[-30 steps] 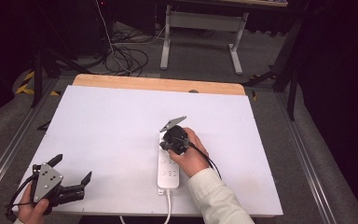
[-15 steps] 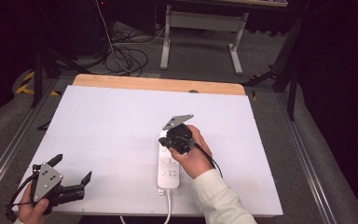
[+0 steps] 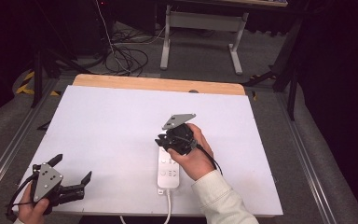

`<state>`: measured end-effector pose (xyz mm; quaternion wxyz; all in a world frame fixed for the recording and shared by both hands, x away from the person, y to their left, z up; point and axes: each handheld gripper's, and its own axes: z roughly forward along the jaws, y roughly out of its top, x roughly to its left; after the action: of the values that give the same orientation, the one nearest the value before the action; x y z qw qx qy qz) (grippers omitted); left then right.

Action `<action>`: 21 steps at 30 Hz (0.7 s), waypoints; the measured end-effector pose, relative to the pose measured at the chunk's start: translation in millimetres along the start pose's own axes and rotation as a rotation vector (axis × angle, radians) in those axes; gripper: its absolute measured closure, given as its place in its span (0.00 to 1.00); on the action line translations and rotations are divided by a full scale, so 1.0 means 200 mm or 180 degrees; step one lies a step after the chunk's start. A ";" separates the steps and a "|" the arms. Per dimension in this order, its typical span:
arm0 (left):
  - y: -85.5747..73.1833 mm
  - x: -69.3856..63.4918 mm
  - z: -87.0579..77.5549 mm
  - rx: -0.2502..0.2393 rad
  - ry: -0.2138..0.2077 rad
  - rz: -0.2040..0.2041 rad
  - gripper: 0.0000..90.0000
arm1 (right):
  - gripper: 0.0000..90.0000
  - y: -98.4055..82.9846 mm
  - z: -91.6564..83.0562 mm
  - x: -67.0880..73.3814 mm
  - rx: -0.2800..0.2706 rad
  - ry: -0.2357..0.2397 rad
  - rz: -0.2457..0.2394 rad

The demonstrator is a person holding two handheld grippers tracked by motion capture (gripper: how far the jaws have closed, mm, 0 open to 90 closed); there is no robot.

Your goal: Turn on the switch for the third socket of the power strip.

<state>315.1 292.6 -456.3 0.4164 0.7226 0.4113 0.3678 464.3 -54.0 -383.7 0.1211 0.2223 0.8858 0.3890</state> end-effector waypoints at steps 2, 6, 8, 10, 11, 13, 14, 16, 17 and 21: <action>0.00 0.00 0.00 0.0001 -0.0005 -0.0009 0.00 | 0.69 0.00 -0.02 0.00 -0.0089 0.0020 0.0020; 0.00 0.00 0.00 0.0007 -0.0003 -0.0001 0.00 | 0.57 -0.01 -0.05 0.01 -0.0187 0.0015 0.0024; 0.00 0.00 0.00 -0.0002 0.0003 -0.0004 0.00 | 0.48 -0.01 -0.07 0.01 -0.0233 -0.0023 0.0008; 0.00 0.00 0.00 0.0000 0.0002 0.0001 0.00 | 0.47 -0.01 -0.08 0.01 -0.0252 -0.0042 -0.0009; 0.00 0.00 0.00 -0.0002 0.0002 -0.0001 0.00 | 0.45 -0.01 -0.09 0.02 -0.0275 -0.0058 -0.0015; 0.00 0.00 0.00 0.0000 0.0005 -0.0003 0.00 | 0.44 -0.02 -0.12 0.02 -0.0319 -0.0067 -0.0008; 0.00 0.00 0.00 0.0001 0.0005 -0.0002 0.00 | 0.43 -0.02 -0.13 0.02 -0.0330 -0.0072 -0.0012; 0.00 0.00 0.00 -0.0001 0.0006 -0.0001 0.00 | 0.43 -0.03 -0.15 0.02 -0.0372 -0.0066 0.0003; 0.00 0.00 0.00 -0.0002 0.0006 0.0002 0.00 | 0.42 -0.03 -0.16 0.01 -0.0382 -0.0068 0.0007; 0.00 0.00 0.00 0.0002 0.0007 0.0004 0.00 | 0.38 -0.05 -0.20 0.02 -0.0435 -0.0104 0.0003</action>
<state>315.1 292.6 -456.4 0.4156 0.7225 0.4115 0.3688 442.9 -84.3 -363.7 0.1503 0.2202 0.8550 0.4449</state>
